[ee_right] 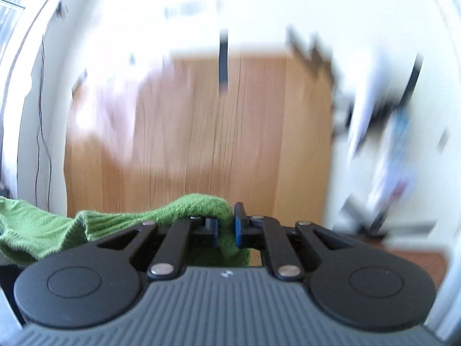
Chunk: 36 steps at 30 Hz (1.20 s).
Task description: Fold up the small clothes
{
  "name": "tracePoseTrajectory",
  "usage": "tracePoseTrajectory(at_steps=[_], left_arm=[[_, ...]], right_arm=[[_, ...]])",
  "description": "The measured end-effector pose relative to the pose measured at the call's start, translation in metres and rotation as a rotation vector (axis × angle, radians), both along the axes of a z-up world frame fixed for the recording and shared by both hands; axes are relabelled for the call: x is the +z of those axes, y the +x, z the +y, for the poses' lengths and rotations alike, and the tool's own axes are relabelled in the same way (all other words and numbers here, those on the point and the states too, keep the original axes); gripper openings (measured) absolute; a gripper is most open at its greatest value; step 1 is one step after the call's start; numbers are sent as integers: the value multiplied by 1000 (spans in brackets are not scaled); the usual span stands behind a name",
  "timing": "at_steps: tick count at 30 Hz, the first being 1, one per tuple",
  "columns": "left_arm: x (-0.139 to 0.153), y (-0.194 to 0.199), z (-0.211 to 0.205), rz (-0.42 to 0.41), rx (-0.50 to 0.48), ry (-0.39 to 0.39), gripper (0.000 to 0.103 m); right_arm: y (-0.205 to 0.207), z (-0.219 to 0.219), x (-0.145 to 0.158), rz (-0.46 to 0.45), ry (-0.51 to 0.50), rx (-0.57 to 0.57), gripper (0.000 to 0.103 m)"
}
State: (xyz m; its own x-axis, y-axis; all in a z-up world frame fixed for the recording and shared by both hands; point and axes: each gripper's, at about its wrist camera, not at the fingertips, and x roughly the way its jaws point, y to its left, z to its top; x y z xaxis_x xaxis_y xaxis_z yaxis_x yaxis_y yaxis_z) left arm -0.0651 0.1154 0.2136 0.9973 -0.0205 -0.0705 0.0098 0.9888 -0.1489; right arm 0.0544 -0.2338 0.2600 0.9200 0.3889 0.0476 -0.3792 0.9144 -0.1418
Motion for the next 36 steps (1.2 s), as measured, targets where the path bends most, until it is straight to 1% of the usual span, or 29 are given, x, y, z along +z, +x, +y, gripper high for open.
tracePoseTrajectory(at_steps=[2, 5, 8, 10, 12, 14, 17, 19, 20, 22, 23, 25, 27, 29, 31, 32, 33, 34, 35, 36], left_arm=[[26, -24, 0, -75, -20, -6, 6], [61, -54, -2, -154, -49, -10, 6], [88, -84, -8, -249, -44, 18, 6], [103, -100, -12, -294, -43, 37, 6], [111, -107, -14, -303, -51, 46, 6], [114, -106, -16, -299, -48, 59, 6], [108, -84, -18, -249, -32, 57, 6], [92, -62, -18, -188, -14, 37, 6], [81, -43, -19, -143, -9, 31, 6], [52, -3, -22, -41, 0, 34, 6], [34, 21, -23, 19, 6, 35, 6], [-6, 72, -23, 146, 22, 31, 6], [-52, 123, -20, 265, 58, 18, 7], [-102, 174, -14, 388, 102, -14, 6], [-149, 221, -10, 510, 128, -43, 6], [-173, 244, -8, 573, 137, -52, 6], [-193, 261, -8, 628, 149, -48, 7], [-211, 275, -7, 682, 165, -37, 7], [-225, 284, -5, 723, 177, -36, 7], [-233, 287, -1, 733, 170, -51, 10]], right_arm=[[-34, -6, 30, -67, -13, -30, 13], [-83, -14, 64, -132, -34, -68, 13], [-122, -24, 90, -173, -67, -102, 13], [-137, -24, 101, -190, -98, -118, 13], [-151, -26, 107, -182, -115, -118, 13], [-155, -28, 111, -154, -128, -106, 13], [-144, -26, 97, -93, -165, -90, 13], [-123, -25, 77, -39, -183, -78, 13], [-107, -24, 64, 6, -187, -72, 13], [-70, -22, 35, 103, -188, -65, 13], [-47, -21, 15, 159, -191, -63, 13], [-1, -15, -26, 267, -191, -61, 13], [55, -7, -74, 389, -176, -60, 13], [113, 10, -132, 508, -169, -74, 13], [162, 29, -185, 591, -205, -106, 13], [185, 38, -212, 641, -222, -129, 16], [206, 44, -235, 709, -228, -150, 18], [223, 48, -255, 785, -223, -165, 22], [230, 49, -264, 811, -212, -173, 26], [231, 49, -265, 792, -205, -165, 29]])
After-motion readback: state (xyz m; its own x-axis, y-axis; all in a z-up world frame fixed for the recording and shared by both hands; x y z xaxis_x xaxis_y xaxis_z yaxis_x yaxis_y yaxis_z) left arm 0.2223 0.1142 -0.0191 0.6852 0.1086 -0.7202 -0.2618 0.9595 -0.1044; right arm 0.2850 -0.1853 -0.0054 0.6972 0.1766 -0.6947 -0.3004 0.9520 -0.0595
